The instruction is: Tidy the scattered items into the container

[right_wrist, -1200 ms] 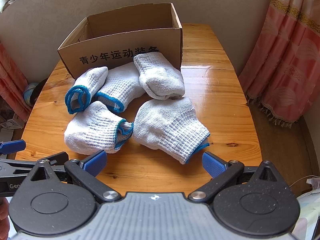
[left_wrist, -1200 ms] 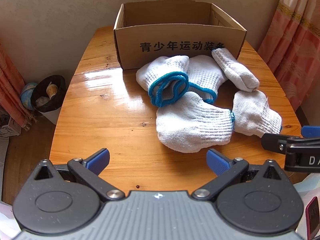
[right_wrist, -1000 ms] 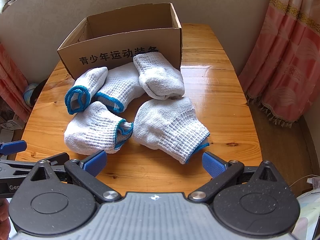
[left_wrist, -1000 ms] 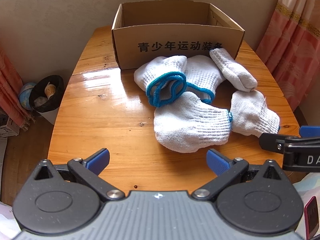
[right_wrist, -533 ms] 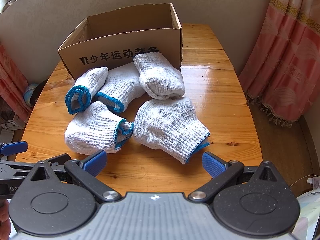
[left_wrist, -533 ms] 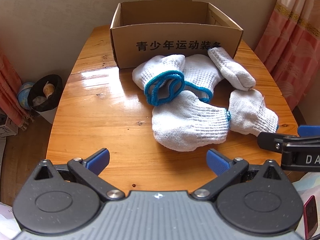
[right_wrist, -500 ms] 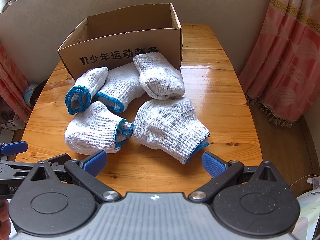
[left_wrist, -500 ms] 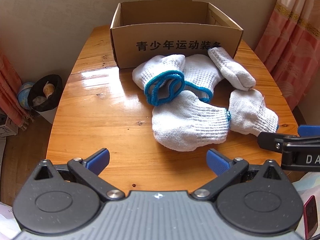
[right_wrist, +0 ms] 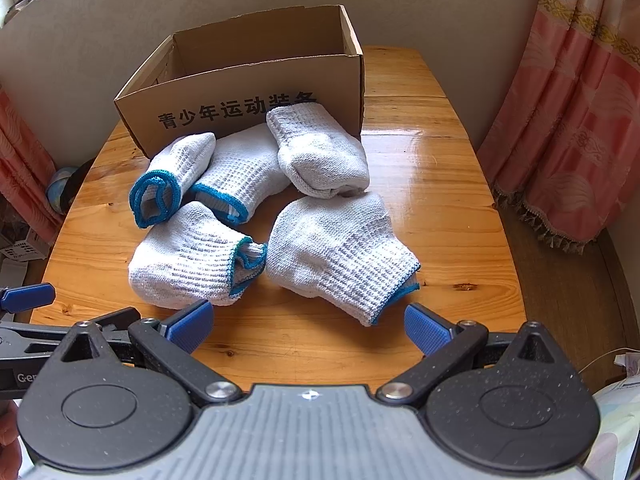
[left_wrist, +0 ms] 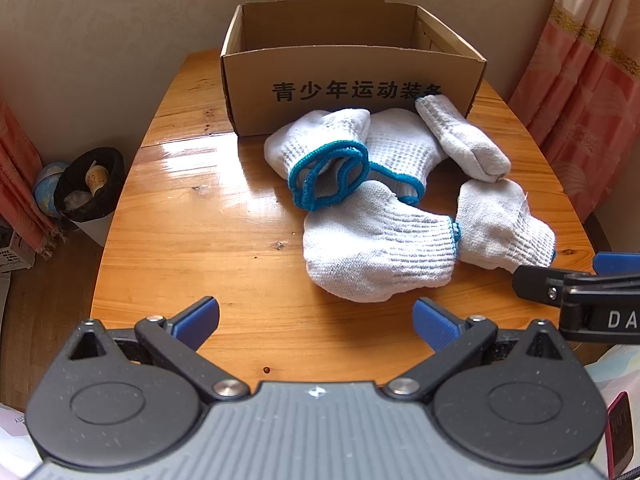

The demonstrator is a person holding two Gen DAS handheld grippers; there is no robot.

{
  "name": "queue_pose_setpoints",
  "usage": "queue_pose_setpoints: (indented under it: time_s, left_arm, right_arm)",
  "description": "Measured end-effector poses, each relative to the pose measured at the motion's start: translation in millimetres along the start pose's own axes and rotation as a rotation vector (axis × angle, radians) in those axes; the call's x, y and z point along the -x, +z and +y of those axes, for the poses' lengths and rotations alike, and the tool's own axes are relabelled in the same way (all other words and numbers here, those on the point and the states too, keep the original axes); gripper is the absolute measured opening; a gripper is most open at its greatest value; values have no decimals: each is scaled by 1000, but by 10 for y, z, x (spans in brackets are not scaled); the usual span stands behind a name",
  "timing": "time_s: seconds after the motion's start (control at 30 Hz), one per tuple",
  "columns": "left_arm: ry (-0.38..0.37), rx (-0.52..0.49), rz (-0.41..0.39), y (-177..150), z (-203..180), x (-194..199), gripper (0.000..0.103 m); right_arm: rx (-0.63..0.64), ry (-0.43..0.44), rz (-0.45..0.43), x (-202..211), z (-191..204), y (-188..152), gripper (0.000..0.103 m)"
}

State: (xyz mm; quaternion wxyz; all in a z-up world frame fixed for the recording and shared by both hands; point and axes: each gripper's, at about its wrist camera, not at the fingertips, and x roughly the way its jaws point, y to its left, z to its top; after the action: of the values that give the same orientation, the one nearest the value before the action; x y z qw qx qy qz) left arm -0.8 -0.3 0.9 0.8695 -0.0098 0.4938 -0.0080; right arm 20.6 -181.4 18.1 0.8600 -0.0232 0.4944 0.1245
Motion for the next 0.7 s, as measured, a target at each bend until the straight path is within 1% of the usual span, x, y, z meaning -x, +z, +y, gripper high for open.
queue_pose_setpoints:
  time_s: [0.7]
  left_arm:
    - [0,4,8,33,21,-47,102]
  right_arm:
    - [6,-8,4,-43,7,34,103]
